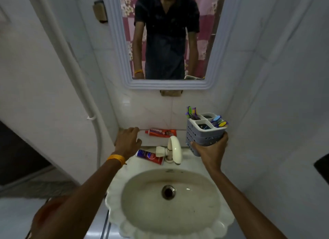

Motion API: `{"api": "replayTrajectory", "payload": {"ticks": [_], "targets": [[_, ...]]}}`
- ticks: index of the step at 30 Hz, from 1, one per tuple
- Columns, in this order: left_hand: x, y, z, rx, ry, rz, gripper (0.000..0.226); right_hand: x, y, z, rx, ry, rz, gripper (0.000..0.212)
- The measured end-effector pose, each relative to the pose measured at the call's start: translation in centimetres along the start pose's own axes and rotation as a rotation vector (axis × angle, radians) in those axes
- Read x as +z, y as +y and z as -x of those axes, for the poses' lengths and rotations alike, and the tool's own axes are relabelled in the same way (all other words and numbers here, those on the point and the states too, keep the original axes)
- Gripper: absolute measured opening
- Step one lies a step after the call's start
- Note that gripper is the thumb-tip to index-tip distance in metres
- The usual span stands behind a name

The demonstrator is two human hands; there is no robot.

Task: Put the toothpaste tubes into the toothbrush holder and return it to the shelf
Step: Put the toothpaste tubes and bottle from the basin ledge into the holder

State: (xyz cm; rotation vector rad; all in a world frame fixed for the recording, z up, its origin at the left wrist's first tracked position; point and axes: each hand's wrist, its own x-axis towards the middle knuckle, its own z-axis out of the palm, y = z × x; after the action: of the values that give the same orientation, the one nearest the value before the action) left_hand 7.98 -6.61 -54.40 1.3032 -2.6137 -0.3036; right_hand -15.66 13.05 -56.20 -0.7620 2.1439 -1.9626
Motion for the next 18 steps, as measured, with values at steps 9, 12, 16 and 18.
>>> {"api": "replayTrajectory", "payload": {"ticks": [9,12,16,18], "targets": [[5.5,-1.5,-0.9,-0.008,-0.196,-0.228,0.041,2.9,5.1,1.1,0.133,-0.065,-0.043,0.128],[6.9,-1.9,-1.4,0.014,-0.260,-0.229,0.039,3.4,6.2,1.6,0.145,-0.018,-0.032,0.127],[8.7,-2.4,-1.9,0.038,-0.305,-0.240,0.040,3.7,7.5,2.9,0.140,0.021,0.000,0.128],[9.4,-2.6,-2.2,0.055,-0.336,-0.250,0.043,3.7,8.2,3.6,0.149,0.033,0.006,0.131]]}}
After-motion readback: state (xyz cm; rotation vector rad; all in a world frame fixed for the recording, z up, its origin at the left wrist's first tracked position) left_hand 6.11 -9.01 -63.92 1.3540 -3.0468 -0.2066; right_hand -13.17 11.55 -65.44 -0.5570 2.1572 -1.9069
